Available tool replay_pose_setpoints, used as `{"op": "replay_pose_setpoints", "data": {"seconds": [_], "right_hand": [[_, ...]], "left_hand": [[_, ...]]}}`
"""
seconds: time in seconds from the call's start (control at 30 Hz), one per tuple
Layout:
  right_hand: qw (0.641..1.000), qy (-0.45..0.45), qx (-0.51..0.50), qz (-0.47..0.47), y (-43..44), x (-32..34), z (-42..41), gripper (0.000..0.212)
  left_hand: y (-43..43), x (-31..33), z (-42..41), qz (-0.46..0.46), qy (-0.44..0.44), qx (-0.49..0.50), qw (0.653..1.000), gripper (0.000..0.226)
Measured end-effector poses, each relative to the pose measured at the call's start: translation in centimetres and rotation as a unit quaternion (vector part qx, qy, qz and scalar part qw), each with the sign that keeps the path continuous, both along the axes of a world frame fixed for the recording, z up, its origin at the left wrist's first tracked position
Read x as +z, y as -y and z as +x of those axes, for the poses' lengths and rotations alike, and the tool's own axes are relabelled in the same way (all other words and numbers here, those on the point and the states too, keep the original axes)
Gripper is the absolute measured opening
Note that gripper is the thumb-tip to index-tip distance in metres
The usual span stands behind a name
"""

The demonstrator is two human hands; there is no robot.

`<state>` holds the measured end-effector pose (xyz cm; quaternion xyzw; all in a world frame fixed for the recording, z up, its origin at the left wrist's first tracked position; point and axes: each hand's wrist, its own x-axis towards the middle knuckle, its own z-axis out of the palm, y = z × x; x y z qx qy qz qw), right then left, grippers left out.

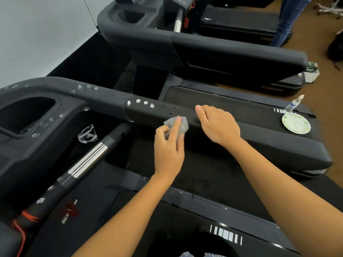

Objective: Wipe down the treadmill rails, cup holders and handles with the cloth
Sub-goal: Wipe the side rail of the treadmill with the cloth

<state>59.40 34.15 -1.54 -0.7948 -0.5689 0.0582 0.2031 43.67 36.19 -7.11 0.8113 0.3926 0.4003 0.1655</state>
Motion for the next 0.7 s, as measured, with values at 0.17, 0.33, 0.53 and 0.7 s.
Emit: {"op": "replay_pose_setpoints", "data": {"seconds": [0.17, 0.33, 0.53, 0.7], "right_hand": [[1.000, 0.013, -0.003, -0.003, -0.1, -0.1, -0.1, 0.051], [1.000, 0.014, 0.000, -0.004, 0.0, -0.1, -0.1, 0.051], [1.000, 0.019, -0.005, -0.001, 0.0, 0.0, -0.2, 0.050], [1.000, 0.018, -0.002, -0.002, 0.0, 0.0, -0.3, 0.051]], "left_hand": [[-4.9, 3.2, 0.8, 0.088, -0.072, 0.083, 0.990, 0.038], [-7.7, 3.4, 1.5, 0.112, -0.163, 0.009, 0.980, 0.030], [-7.5, 3.8, 1.7, 0.059, -0.090, 0.037, 0.994, 0.017], [-5.8, 3.2, 1.8, 0.098, -0.073, -0.025, 0.992, 0.021]]}}
